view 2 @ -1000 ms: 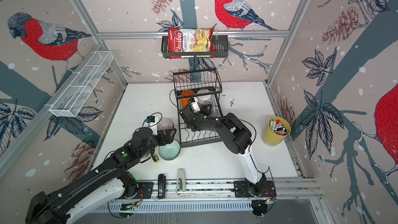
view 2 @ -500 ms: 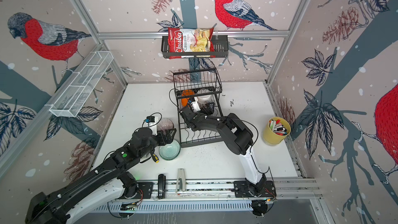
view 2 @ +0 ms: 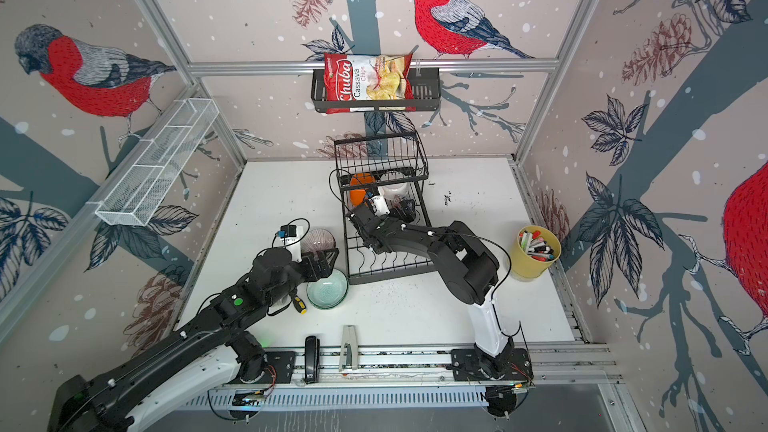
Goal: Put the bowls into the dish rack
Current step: 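Lower the orange-patterned bowl upright into the rack slots with the right gripper, then open the right gripper and draw it back from the patterned bowl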
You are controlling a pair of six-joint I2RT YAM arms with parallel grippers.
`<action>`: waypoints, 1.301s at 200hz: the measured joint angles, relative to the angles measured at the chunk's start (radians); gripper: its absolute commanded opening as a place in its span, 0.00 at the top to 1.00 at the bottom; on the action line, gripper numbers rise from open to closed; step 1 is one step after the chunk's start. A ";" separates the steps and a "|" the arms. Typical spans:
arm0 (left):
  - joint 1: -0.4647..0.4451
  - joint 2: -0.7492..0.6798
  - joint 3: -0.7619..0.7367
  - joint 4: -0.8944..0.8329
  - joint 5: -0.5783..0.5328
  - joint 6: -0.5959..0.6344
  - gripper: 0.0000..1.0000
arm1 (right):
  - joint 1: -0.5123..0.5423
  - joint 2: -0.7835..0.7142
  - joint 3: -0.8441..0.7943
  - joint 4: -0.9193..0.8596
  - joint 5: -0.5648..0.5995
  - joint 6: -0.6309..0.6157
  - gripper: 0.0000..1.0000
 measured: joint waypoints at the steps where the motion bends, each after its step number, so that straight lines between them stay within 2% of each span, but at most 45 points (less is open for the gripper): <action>1: 0.000 0.000 0.000 0.000 0.000 0.000 0.03 | 0.000 -0.001 0.000 0.000 -0.001 0.000 0.01; 127: 0.000 0.007 0.003 -0.031 -0.017 -0.039 0.03 | 0.034 -0.111 -0.077 -0.066 -0.184 0.155 0.01; 183: 0.001 0.015 0.011 -0.068 -0.023 -0.048 0.03 | 0.066 -0.139 -0.124 -0.078 -0.289 0.180 0.01; 260: 0.001 0.040 0.066 -0.183 -0.023 -0.071 0.03 | 0.101 -0.289 -0.194 -0.082 -0.517 0.199 0.02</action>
